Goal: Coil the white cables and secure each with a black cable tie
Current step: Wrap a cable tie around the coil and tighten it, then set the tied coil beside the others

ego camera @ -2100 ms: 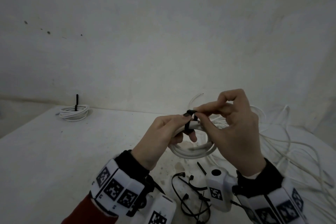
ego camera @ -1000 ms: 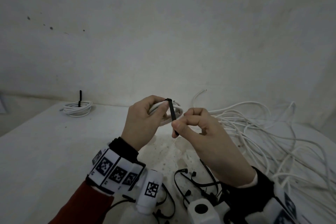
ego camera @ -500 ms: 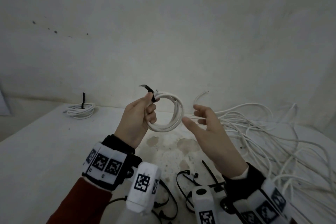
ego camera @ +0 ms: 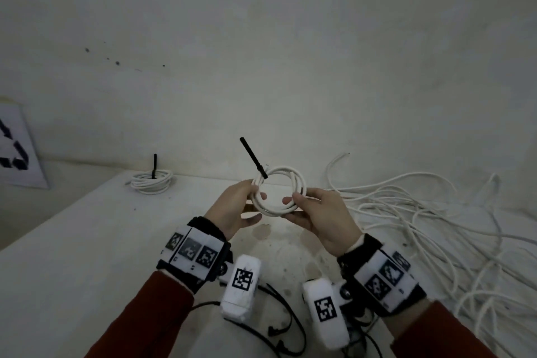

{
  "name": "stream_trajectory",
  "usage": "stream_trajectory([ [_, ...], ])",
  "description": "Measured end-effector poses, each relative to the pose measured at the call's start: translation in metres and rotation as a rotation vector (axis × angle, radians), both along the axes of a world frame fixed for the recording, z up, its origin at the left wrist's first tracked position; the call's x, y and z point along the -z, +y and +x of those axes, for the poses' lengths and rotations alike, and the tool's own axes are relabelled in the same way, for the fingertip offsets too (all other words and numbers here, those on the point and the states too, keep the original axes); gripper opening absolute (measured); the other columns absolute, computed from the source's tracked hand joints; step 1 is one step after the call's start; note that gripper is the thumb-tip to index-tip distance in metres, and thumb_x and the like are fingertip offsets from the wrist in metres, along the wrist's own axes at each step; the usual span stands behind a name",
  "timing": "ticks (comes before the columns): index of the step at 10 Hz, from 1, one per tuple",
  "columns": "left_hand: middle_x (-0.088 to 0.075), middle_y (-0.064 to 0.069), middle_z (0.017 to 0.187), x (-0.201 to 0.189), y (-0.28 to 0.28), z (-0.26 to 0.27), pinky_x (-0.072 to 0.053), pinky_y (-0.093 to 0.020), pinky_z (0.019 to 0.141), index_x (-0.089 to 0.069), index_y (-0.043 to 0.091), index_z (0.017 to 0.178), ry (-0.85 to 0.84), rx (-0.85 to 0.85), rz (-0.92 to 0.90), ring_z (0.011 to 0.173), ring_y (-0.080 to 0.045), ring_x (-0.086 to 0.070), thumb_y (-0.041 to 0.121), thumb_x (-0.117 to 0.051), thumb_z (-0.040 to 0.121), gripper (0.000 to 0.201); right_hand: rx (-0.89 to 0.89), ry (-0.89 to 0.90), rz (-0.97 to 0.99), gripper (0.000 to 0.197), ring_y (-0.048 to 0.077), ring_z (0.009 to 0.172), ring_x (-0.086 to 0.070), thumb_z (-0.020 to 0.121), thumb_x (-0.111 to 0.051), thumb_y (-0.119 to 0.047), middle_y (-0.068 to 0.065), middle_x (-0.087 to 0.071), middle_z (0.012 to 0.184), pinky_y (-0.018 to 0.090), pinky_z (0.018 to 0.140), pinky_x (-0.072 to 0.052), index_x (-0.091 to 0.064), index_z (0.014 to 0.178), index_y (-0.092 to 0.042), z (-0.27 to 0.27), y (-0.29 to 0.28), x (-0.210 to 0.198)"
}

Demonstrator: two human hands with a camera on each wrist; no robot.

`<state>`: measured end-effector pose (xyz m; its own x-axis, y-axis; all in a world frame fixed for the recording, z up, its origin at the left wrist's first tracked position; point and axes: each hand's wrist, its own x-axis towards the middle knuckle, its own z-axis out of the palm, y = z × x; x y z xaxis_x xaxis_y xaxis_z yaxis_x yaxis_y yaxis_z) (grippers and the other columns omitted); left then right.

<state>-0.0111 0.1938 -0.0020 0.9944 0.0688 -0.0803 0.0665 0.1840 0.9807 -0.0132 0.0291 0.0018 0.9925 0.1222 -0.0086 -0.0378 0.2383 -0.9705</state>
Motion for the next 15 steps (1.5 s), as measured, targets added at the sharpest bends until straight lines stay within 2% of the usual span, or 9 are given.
stream_trajectory([
  [3,-0.056,-0.015,0.07,0.039,0.088,0.071,-0.049,-0.026,0.053,-0.057,-0.002,0.07,0.164,-0.183,0.142,0.064,-0.027,-0.057,-0.004,-0.062,0.085,0.016,-0.085,0.157,-0.202,0.012,0.031,0.07,-0.063,0.088,-0.056,0.009,0.021,-0.056,0.095,0.03,0.052,-0.058,-0.049,0.086,0.0,0.095,0.094,0.035],
  [5,-0.056,-0.008,0.071,0.054,0.15,0.117,-0.051,-0.035,0.079,-0.055,0.01,0.069,0.216,-0.272,0.453,0.07,-0.022,-0.057,0.006,-0.065,0.084,0.019,-0.298,0.01,-0.706,0.031,0.019,0.088,-0.068,0.096,-0.054,-0.023,0.013,-0.066,0.111,0.021,0.07,-0.044,-0.06,0.121,-0.005,0.14,0.163,0.048],
  [7,-0.057,-0.012,0.067,0.062,0.197,0.155,-0.05,-0.039,0.075,-0.056,0.007,0.064,0.267,-0.282,0.763,0.07,-0.023,-0.054,0.02,-0.069,0.083,0.026,-0.314,-0.181,-1.037,0.027,0.023,0.097,-0.064,0.099,-0.047,-0.026,0.005,-0.067,0.104,0.022,0.068,-0.041,-0.061,0.119,-0.014,0.171,0.202,0.053],
  [8,-0.049,-0.008,0.062,0.061,0.205,0.163,-0.037,-0.031,0.067,-0.049,0.009,0.059,0.294,-0.218,0.997,0.071,-0.021,-0.048,0.027,-0.06,0.091,0.038,-0.258,-0.255,-1.107,0.022,0.02,0.069,-0.054,0.097,-0.046,-0.025,-0.004,-0.048,0.064,0.021,0.061,-0.035,-0.059,0.081,-0.022,0.194,0.217,0.077],
  [9,-0.064,-0.02,0.089,0.061,0.205,0.17,-0.042,-0.034,0.074,-0.065,0.0,0.08,0.317,-0.199,1.214,0.088,-0.028,-0.059,0.03,-0.051,0.096,0.036,-0.232,-0.347,-1.219,0.036,0.018,0.057,-0.042,0.098,-0.043,-0.022,-0.005,-0.037,0.056,0.021,0.054,-0.026,-0.037,0.062,-0.024,0.2,0.223,0.08],
  [11,-0.068,-0.016,0.109,0.056,0.193,0.179,-0.043,-0.03,0.07,-0.057,0.004,0.07,0.363,-0.237,1.459,0.101,-0.027,-0.064,0.028,-0.048,0.096,0.036,-0.366,-0.259,-1.231,0.031,0.021,0.053,-0.039,0.088,-0.044,0.0,-0.002,-0.036,0.058,0.02,0.052,-0.03,-0.041,0.063,-0.018,0.196,0.223,0.067],
  [12,-0.067,-0.012,0.11,0.048,0.183,0.174,-0.04,-0.028,0.071,-0.039,0.008,0.058,0.396,-0.258,1.52,0.1,-0.024,-0.063,0.026,-0.048,0.096,0.042,-0.38,-0.086,-1.118,0.014,0.022,0.075,-0.051,0.086,-0.044,0.0,0.004,-0.051,0.074,0.02,0.059,-0.041,-0.048,0.085,-0.014,0.185,0.212,0.047],
  [13,-0.068,-0.016,0.103,0.038,0.172,0.164,-0.04,-0.027,0.067,-0.06,0.001,0.078,0.308,-0.292,1.475,0.089,-0.029,-0.062,0.025,-0.05,0.094,0.031,-0.379,-0.034,-0.963,0.01,0.028,0.09,-0.066,0.093,-0.055,-0.011,0.015,-0.065,0.095,0.028,0.075,-0.052,-0.059,0.096,-0.002,0.181,0.194,0.038],
  [15,-0.062,0.011,0.109,0.019,0.1,0.125,-0.023,-0.039,0.102,-0.065,0.03,0.098,-0.157,-0.271,1.524,0.112,-0.018,-0.053,0.029,-0.048,0.091,0.018,-0.18,-0.149,-0.938,0.021,0.031,0.081,-0.068,0.092,-0.053,-0.009,0.018,-0.067,0.1,0.038,0.078,-0.054,-0.063,0.107,0.001,0.13,0.105,0.0],
])
